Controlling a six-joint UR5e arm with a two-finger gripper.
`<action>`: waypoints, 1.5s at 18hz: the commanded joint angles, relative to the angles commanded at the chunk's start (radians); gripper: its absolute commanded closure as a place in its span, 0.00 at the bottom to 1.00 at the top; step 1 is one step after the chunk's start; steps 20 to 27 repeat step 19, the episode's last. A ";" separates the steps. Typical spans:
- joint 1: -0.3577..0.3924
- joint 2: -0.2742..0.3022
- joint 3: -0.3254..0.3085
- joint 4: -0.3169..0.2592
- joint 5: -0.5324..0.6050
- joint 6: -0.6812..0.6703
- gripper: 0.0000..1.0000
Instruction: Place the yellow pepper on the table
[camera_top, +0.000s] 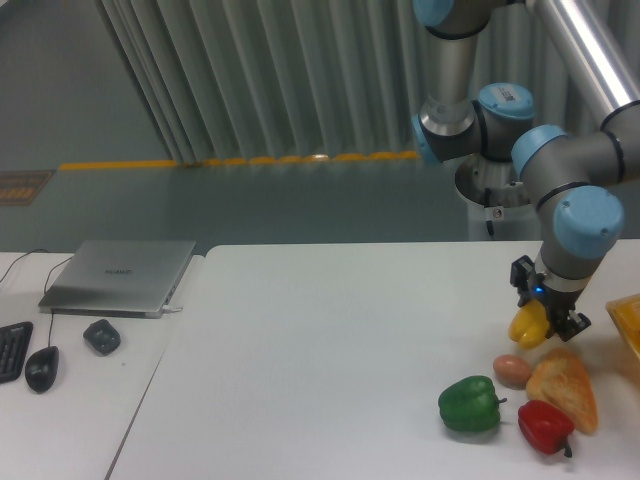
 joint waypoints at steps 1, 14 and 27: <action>0.000 -0.002 0.002 0.003 0.003 0.000 0.00; -0.002 0.041 0.087 0.236 0.003 0.002 0.00; 0.035 0.046 0.086 0.293 0.006 0.023 0.00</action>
